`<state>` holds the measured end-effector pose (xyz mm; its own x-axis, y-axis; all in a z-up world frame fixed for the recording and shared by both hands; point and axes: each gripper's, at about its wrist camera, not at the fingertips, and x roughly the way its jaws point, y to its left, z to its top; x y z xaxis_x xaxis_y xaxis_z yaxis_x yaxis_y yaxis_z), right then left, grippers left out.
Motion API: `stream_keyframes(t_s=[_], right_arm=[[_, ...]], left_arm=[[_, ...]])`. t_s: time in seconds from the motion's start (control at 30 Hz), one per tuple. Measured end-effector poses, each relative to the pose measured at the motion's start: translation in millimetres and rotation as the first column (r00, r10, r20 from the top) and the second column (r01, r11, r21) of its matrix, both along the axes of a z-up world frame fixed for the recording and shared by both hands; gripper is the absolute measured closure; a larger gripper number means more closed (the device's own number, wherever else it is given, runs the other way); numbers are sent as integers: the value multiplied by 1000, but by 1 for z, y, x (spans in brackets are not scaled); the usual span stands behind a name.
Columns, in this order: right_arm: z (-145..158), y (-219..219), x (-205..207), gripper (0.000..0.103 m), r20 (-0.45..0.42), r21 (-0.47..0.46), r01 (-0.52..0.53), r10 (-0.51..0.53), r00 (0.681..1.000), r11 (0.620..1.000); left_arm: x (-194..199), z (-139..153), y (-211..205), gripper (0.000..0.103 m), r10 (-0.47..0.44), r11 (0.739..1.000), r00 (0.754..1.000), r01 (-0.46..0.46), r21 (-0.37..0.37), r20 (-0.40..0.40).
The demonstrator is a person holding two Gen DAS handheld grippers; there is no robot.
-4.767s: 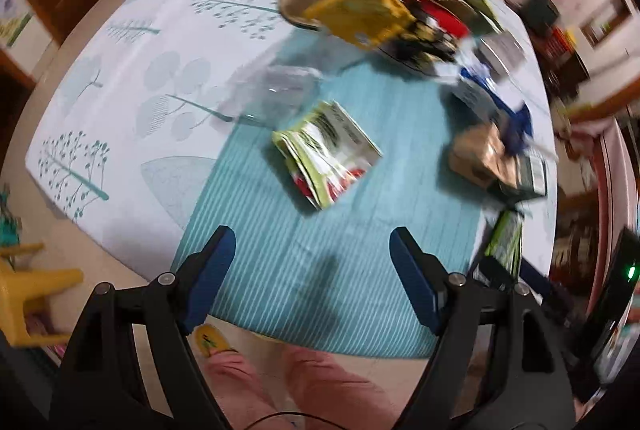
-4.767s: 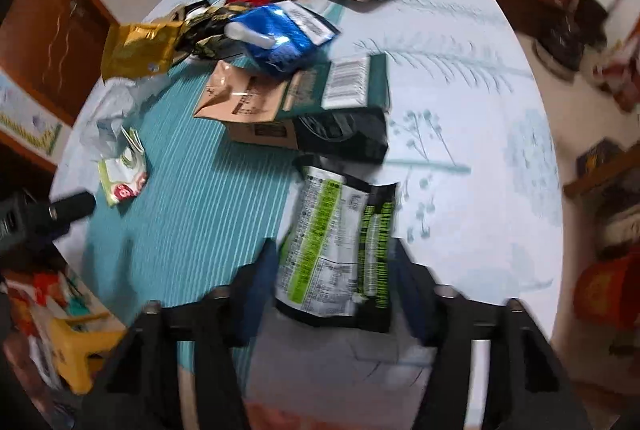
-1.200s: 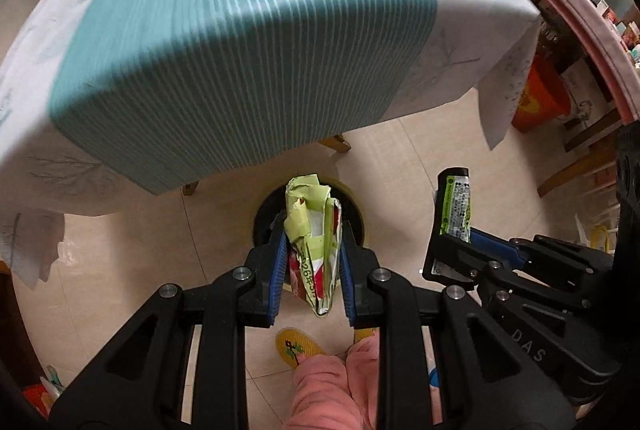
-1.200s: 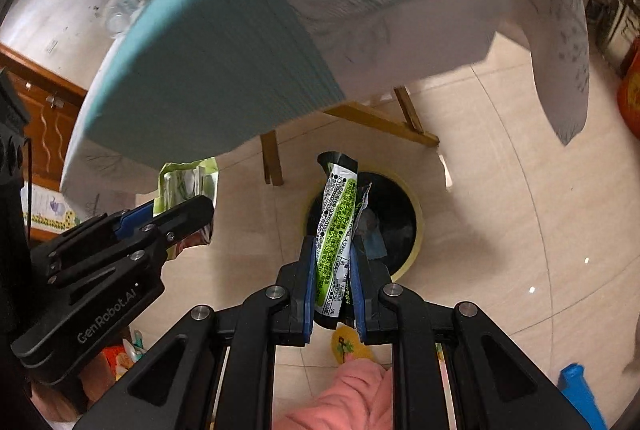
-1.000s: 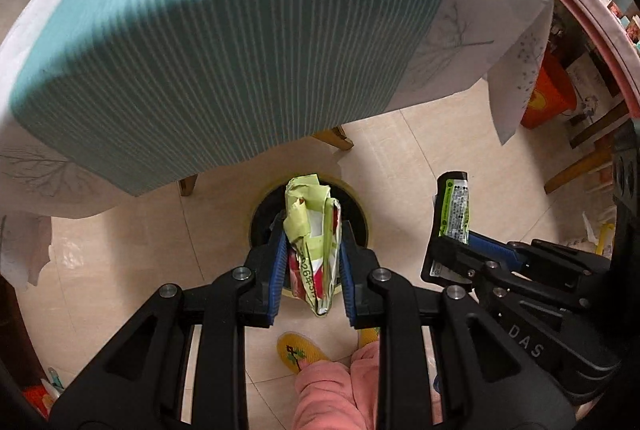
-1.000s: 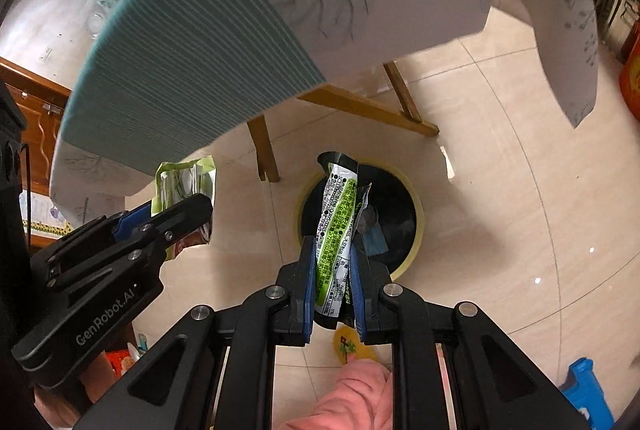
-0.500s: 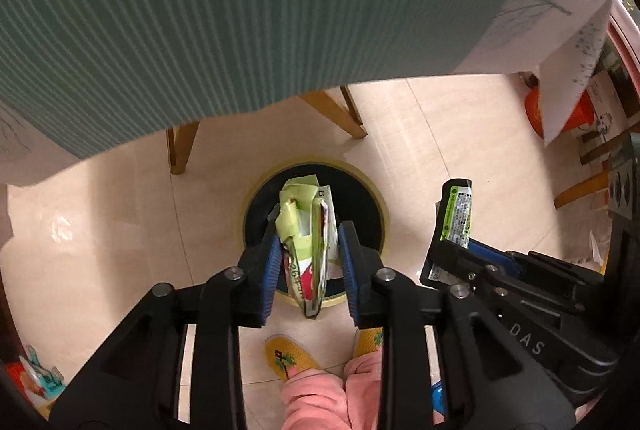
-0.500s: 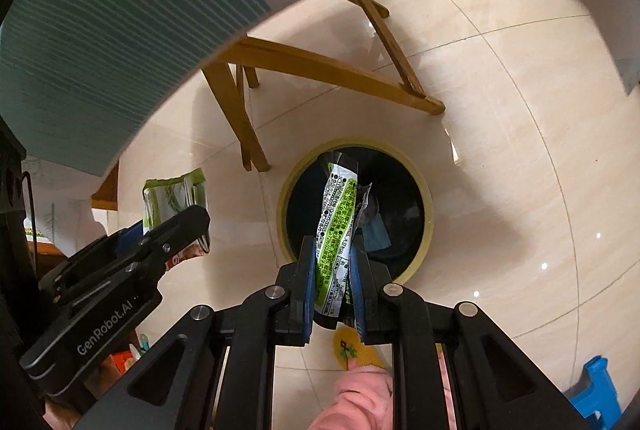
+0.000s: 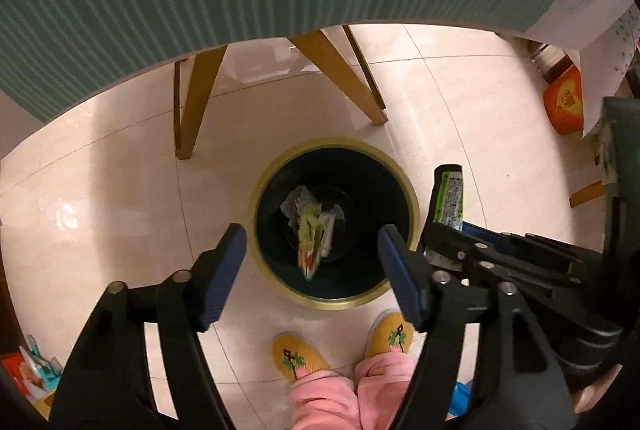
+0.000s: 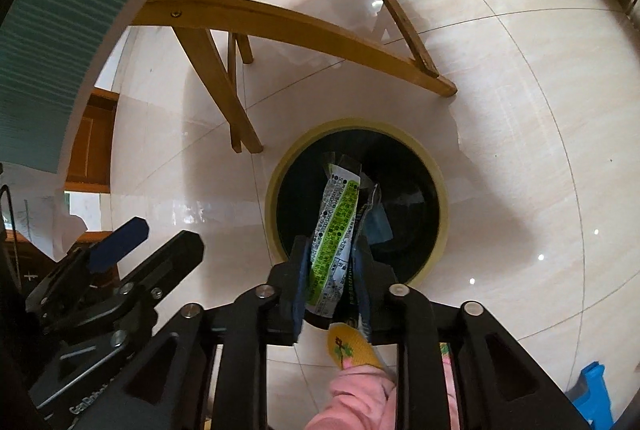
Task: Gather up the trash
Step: 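Open both grippers to drop the wrappers into the bin, then move both grippers back over the table toward the plastic bag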
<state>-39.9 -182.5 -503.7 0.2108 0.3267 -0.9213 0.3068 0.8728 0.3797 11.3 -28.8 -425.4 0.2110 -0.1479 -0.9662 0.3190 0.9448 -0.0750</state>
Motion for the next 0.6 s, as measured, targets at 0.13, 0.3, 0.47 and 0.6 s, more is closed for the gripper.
stream_keyframes(t_s=[0.13,0.3,0.47,0.6], right_arm=[[-4,6,5,68,-12,13,-14,14,1000,1000],[-11,14,13,58,-26,27,-15,16,1000,1000],[-3,20,16,49,-15,5,-29,29,999,1000],[13,20,16,49,-20,-13,-40,40,999,999]], left_arm=[[4,0,8,34,9,1000,1000,-9,11,16],[-2,15,22,33,26,999,999,-27,21,45],[-4,31,37,32,53,998,997,-55,23,60],[-7,48,46,32,89,996,994,-91,19,66]])
